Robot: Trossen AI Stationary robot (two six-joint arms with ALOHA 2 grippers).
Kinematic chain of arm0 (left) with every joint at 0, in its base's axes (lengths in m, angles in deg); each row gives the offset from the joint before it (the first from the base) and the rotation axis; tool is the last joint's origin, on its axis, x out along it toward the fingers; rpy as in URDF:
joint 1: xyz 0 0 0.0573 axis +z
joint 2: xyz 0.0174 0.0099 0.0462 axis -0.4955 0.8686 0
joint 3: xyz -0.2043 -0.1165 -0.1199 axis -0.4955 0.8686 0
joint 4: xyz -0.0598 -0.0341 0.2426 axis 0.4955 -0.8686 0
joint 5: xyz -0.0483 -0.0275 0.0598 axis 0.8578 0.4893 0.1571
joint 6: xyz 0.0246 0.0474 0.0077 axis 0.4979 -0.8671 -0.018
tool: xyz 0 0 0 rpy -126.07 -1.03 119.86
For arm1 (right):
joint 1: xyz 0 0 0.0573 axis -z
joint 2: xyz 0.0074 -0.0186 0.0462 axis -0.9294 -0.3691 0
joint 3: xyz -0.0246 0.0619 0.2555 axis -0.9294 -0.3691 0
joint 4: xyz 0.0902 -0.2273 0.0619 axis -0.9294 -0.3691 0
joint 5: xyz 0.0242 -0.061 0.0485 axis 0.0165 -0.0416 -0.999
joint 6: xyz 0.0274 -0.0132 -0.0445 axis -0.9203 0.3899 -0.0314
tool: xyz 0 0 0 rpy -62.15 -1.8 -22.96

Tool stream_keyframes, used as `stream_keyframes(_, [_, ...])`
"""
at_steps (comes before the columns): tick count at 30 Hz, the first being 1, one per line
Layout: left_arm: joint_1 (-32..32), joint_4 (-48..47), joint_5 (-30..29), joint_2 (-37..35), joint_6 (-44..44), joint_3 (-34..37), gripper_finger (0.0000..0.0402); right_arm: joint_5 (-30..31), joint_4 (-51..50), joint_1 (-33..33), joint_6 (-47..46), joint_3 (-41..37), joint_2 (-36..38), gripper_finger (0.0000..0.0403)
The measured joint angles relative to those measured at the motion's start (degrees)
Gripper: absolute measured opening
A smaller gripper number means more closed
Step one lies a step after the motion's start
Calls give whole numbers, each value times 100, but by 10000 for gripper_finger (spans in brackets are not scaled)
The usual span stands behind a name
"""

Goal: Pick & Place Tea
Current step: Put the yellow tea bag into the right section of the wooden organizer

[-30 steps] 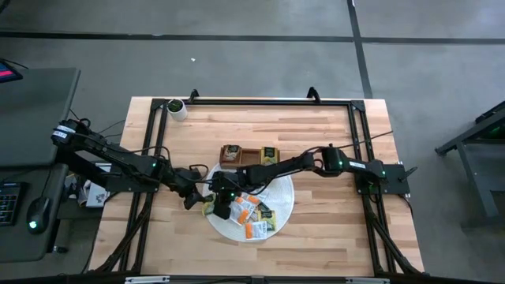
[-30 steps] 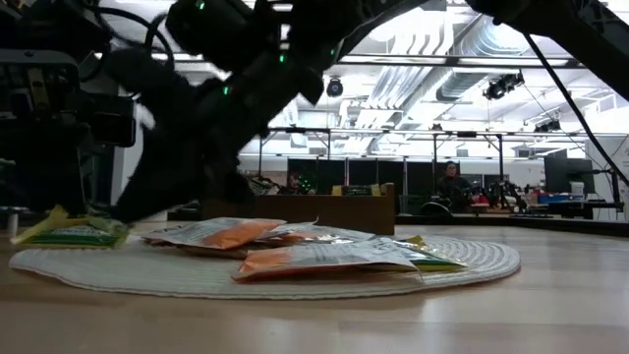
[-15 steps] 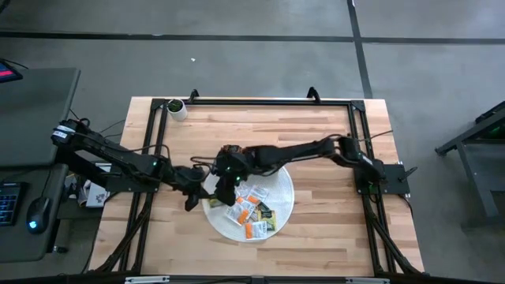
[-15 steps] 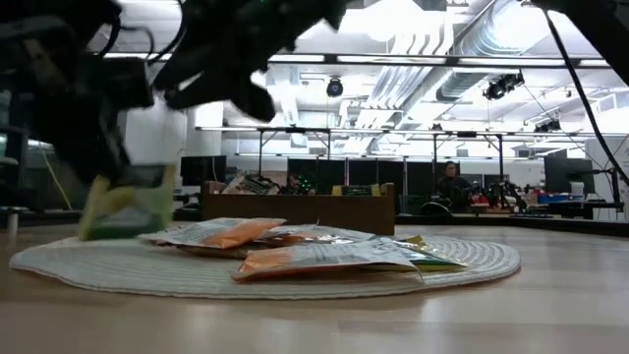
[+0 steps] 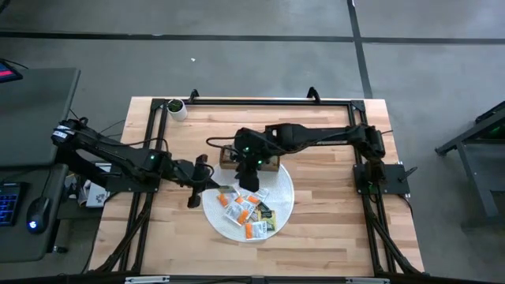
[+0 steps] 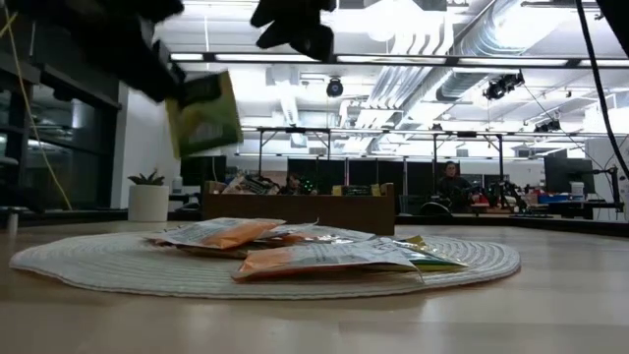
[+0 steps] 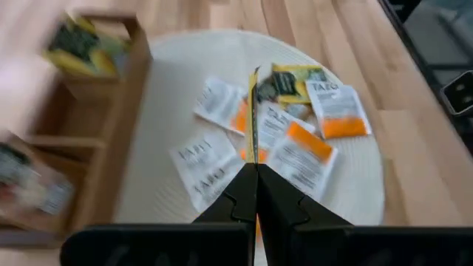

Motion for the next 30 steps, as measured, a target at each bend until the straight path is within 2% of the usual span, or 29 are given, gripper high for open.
stream_keyframes(8, [535, -721, -33, 11, -810, -947, 0, 91, 38, -147, 555, 0, 52, 124])
stream_keyframes(14, [693, -898, 101, 11, -1034, -1110, 0, 285, 361, -199, 611, 0, 52, 129])
stream_keyframes(17, [682, -960, 122, 11, -1034, -1110, 0, 461, 389, -201, 611, 0, 52, 151])
stream_keyframes(25, [682, -1096, 126, 13, -1014, -1110, 0, 731, 555, -199, 614, 0, 51, 250])
stream_keyframes(30, [682, -1094, 132, 13, -1012, -1110, 0, 890, 602, -199, 613, -2, -88, 270])
